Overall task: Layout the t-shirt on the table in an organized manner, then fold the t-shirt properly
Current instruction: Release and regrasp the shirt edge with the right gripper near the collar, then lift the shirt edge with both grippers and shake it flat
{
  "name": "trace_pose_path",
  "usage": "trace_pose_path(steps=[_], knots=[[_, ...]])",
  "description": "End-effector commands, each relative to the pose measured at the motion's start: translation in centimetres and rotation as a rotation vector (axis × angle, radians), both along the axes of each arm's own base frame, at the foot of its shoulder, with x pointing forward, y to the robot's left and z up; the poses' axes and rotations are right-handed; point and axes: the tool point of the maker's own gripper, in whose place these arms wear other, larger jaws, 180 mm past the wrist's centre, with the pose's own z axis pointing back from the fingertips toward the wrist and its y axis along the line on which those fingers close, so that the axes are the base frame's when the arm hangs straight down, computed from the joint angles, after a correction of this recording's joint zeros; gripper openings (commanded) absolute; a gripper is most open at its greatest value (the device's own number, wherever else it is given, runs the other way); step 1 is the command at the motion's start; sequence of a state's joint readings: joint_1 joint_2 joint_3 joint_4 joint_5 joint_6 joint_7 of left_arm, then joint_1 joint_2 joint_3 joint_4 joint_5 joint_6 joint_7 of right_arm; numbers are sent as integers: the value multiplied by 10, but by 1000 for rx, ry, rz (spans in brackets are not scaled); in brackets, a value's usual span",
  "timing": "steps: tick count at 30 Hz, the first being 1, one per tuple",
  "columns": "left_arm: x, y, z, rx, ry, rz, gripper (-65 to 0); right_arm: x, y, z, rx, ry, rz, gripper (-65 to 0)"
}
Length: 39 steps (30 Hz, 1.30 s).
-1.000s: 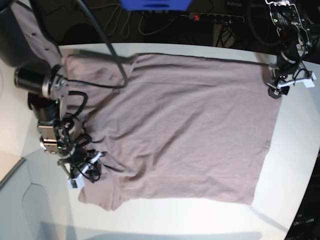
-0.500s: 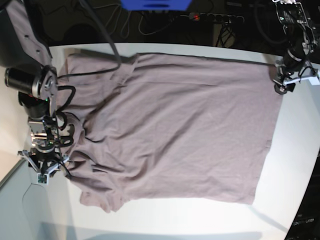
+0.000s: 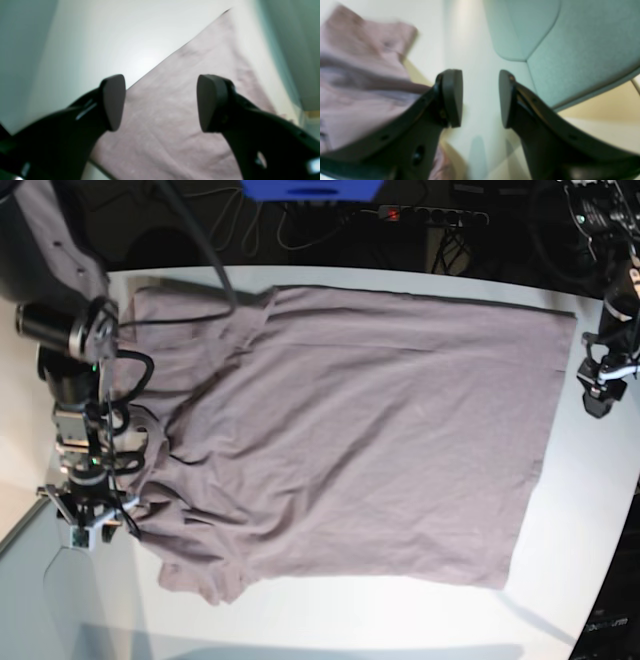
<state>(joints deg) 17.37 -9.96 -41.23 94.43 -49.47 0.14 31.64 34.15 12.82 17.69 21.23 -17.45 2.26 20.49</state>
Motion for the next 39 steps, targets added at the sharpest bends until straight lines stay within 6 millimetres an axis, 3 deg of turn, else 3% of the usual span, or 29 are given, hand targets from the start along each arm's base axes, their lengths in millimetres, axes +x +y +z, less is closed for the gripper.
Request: trace_pose_path(steps=[1,3,7,13,19,25,31,39], knots=[[-3,3,10,29,-15,-7,-216,2,-14,20,-14,-54,3,-408],[-13,2,6,35,11,-12,-216,-11,-12,23,-9,-68,40,-408],[-34,-6,-14,10,67,1,-216,-30,19,33,25,-81,147,-408],[-58,-6,-50,-47,157,35,-216,-82,68,24,94,43,251,-408],[-50,5,-67,-10,216,34,-217,-141,120,20,113,158,382,-408],[-34,6,-67,91,253,-5,-219,-189,125,21,83,207,364,-408],[-35,2,-92,110,339,-32,-219,-222,124,16,63,255,358,-408],[-43,4,-100,105,366,-27,-219,-240,123,7,65,298,356,-407]])
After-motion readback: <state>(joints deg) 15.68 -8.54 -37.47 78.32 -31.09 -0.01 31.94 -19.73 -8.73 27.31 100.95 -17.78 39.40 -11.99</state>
